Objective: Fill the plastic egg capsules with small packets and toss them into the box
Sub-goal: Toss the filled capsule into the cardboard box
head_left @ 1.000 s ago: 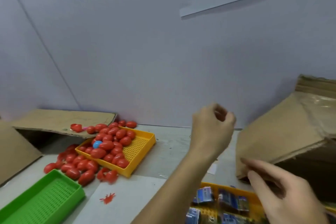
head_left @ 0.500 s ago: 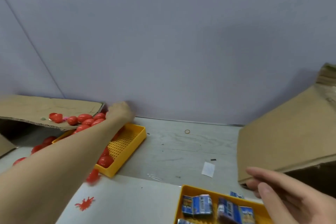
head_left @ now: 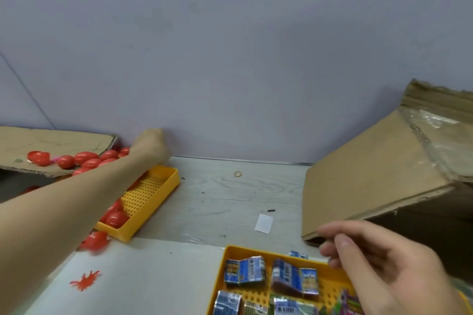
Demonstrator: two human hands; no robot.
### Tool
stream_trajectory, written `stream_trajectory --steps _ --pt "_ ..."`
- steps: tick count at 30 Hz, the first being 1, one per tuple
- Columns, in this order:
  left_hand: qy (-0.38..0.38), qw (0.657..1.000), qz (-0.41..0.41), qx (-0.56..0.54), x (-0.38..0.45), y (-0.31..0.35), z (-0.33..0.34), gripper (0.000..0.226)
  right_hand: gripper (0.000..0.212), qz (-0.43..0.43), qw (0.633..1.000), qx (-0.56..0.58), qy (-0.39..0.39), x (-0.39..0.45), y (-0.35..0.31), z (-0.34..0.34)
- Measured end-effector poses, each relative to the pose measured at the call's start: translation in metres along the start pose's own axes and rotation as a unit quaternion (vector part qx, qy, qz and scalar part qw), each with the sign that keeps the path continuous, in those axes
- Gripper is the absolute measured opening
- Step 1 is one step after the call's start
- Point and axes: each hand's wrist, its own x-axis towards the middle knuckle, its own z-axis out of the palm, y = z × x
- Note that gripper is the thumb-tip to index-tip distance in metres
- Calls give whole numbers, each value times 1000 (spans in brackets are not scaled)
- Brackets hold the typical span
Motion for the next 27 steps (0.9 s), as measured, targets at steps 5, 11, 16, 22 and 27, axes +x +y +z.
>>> stream_trajectory --steps 5,11,16,22,27 --pt "19 997 71 15 -49 20 -18 22 45 -36 991 -66 -108 1 -4 -13" --pt "-23 989 131 -71 -132 66 -38 31 27 -51 971 -166 -167 1 -9 -30" --pt "-4 930 149 -337 -205 97 -45 15 10 -41 939 -208 -269 -7 -18 -18" --pt "67 788 43 -611 -256 104 -37 13 28 -26 900 -258 -350 -5 -29 -2" --pt "42 760 11 -649 -261 94 -22 27 22 -65 882 -280 -374 0 -20 6"
